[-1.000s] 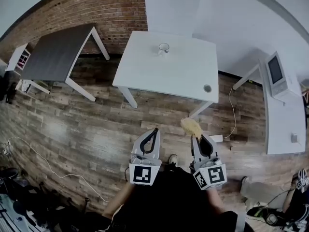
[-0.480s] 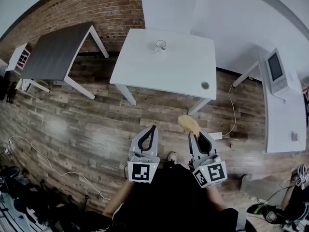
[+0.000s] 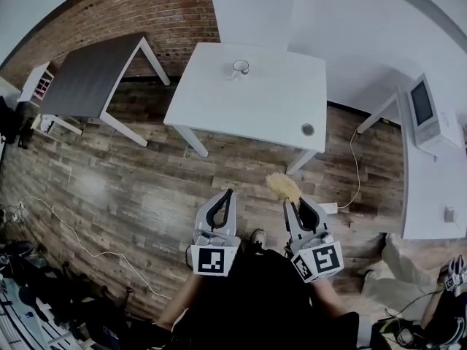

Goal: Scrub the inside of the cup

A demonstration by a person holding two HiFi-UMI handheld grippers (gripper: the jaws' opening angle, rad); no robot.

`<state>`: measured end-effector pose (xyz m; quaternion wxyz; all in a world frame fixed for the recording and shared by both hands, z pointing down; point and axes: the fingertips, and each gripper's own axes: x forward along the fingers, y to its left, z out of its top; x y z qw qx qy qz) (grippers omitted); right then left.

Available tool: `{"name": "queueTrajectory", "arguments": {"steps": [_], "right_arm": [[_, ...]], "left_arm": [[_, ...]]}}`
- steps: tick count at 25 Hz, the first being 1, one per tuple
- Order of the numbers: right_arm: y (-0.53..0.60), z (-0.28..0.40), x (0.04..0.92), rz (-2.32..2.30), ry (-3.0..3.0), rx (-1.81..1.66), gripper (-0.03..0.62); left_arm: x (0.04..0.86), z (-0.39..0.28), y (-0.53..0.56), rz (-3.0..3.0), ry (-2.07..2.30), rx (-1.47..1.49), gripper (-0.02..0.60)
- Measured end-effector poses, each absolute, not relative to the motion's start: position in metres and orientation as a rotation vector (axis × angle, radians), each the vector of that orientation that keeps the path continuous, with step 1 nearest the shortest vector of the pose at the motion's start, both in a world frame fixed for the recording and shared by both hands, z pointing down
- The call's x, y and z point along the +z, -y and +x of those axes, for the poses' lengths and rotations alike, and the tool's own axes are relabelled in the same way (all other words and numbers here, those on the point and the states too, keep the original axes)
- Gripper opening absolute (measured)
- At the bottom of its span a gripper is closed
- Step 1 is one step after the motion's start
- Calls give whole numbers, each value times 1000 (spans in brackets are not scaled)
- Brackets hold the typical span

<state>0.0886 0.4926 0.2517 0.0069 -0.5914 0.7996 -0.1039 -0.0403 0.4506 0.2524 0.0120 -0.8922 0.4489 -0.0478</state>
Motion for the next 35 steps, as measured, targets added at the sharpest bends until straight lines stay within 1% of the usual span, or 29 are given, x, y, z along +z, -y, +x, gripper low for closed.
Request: {"name": "queueTrajectory", "arguments": {"steps": [4, 8, 16, 21, 29, 35], "right_arm": [[-484, 95, 252, -1829, -2511, -348, 55], [-471, 101, 255, -1834, -2506, -357, 55], [-412, 105, 262, -1887, -2487, -366, 55], [-366, 98, 263, -1927, -2448, -397, 55], [-285, 67, 255, -1987, -2399, -390, 55], [-236, 50, 249, -2037, -2376, -374, 55]], "left_arm": [[250, -30, -446, -2789, -1408, -134, 3], [258, -19, -433, -2776, -1361, -188, 3], [264, -11, -365, -2816, -1326, -157, 5], [262, -22, -314, -2821, -1281, -163, 3], [255, -52, -223, -2841, -1209, -147, 3], [252, -61, -176, -2864, -1126, -131, 3]]}}
